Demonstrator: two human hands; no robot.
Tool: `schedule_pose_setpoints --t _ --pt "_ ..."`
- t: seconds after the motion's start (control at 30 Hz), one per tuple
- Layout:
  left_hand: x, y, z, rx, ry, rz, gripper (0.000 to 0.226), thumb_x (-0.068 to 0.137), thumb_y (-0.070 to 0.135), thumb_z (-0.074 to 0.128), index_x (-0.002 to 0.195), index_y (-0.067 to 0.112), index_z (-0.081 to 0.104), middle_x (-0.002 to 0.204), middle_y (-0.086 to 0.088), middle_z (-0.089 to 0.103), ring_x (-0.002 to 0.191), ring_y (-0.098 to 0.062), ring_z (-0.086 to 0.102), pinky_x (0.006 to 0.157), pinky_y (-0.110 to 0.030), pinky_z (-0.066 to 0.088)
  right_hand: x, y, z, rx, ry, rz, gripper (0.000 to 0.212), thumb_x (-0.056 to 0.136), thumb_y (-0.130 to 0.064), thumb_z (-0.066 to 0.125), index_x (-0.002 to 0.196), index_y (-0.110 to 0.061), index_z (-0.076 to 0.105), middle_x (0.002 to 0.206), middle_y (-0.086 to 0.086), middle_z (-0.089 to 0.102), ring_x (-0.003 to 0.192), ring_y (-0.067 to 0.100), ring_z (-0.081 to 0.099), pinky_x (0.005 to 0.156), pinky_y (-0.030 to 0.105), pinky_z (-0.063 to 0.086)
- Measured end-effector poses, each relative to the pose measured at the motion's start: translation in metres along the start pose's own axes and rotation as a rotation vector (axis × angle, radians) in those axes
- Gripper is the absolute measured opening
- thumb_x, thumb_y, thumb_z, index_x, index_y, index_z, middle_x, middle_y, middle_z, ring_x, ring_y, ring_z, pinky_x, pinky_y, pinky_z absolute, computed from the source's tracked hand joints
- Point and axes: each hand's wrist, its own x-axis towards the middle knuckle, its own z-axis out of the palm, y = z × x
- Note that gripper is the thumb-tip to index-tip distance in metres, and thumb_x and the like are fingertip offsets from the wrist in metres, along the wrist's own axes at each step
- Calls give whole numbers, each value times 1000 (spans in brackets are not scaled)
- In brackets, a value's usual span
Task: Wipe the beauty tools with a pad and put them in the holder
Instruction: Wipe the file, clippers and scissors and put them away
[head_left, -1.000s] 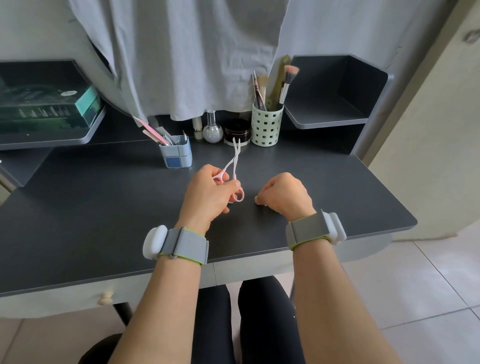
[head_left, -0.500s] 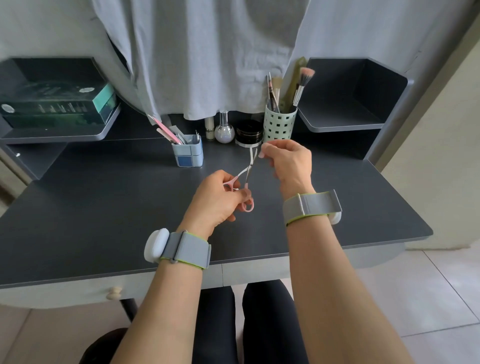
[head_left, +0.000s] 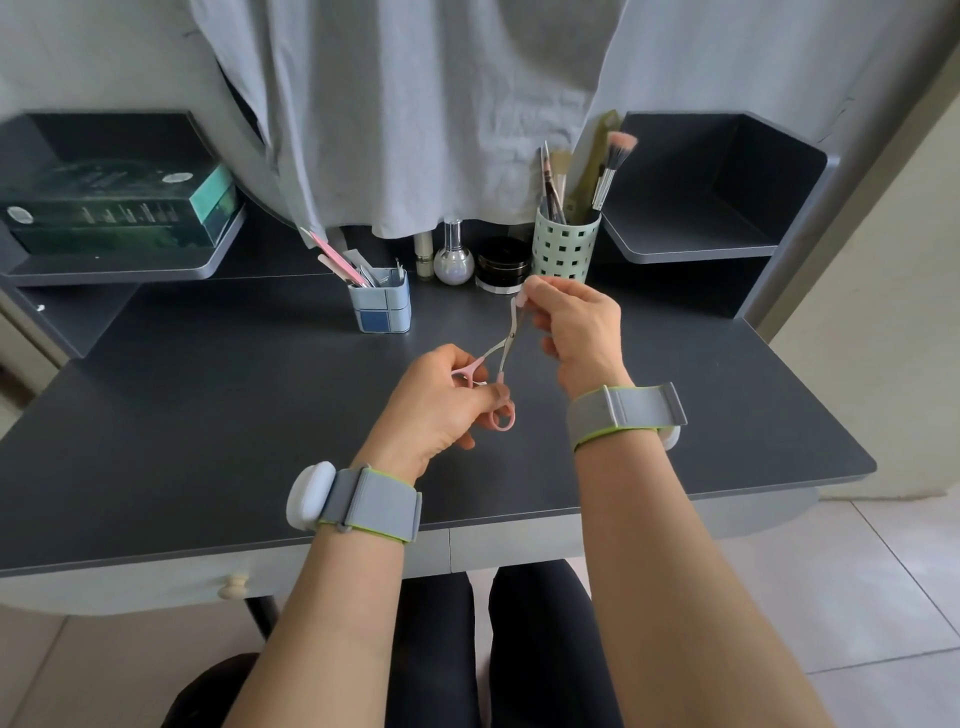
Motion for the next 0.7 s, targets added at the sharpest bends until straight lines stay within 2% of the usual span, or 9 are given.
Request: schedule_pose_setpoints --t 0.2,0.37,0.5,0.7 --pt "0 1 0 -20 1 0 23 88 13 73 103 6 58 79 -4 77 74 -19 75 45 -25 47 0 -2 1 2 -8 -60 15 86 -17 75 72 -20 74 69 -6 68 60 4 52 60 20 44" --pt "1 0 -1 -44 -6 -9 25 88 13 73 105 3 58 80 -7 77 75 -22 75 45 -25 48 1 -2 1 -21 -20 -70 5 87 -21 76 83 -19 77 71 -6 69 58 1 54 59 18 44" --pt "2 -3 -1 -48 -8 -8 27 87 14 75 106 3 58 82 -8 77 75 -22 76 48 -27 49 0 1 1 -27 -22 -76 4 88 -21 76 84 -19 77 70 -8 69 55 -3 54 57 16 43" --pt "4 -4 -1 -58 13 -8 27 88 15 75 105 3 58 83 -9 77 73 -22 75 49 -27 50 -4 5 3 -47 -18 -61 9 87 -26 77 78 -21 76 71 -7 69 65 6 54 61 22 43"
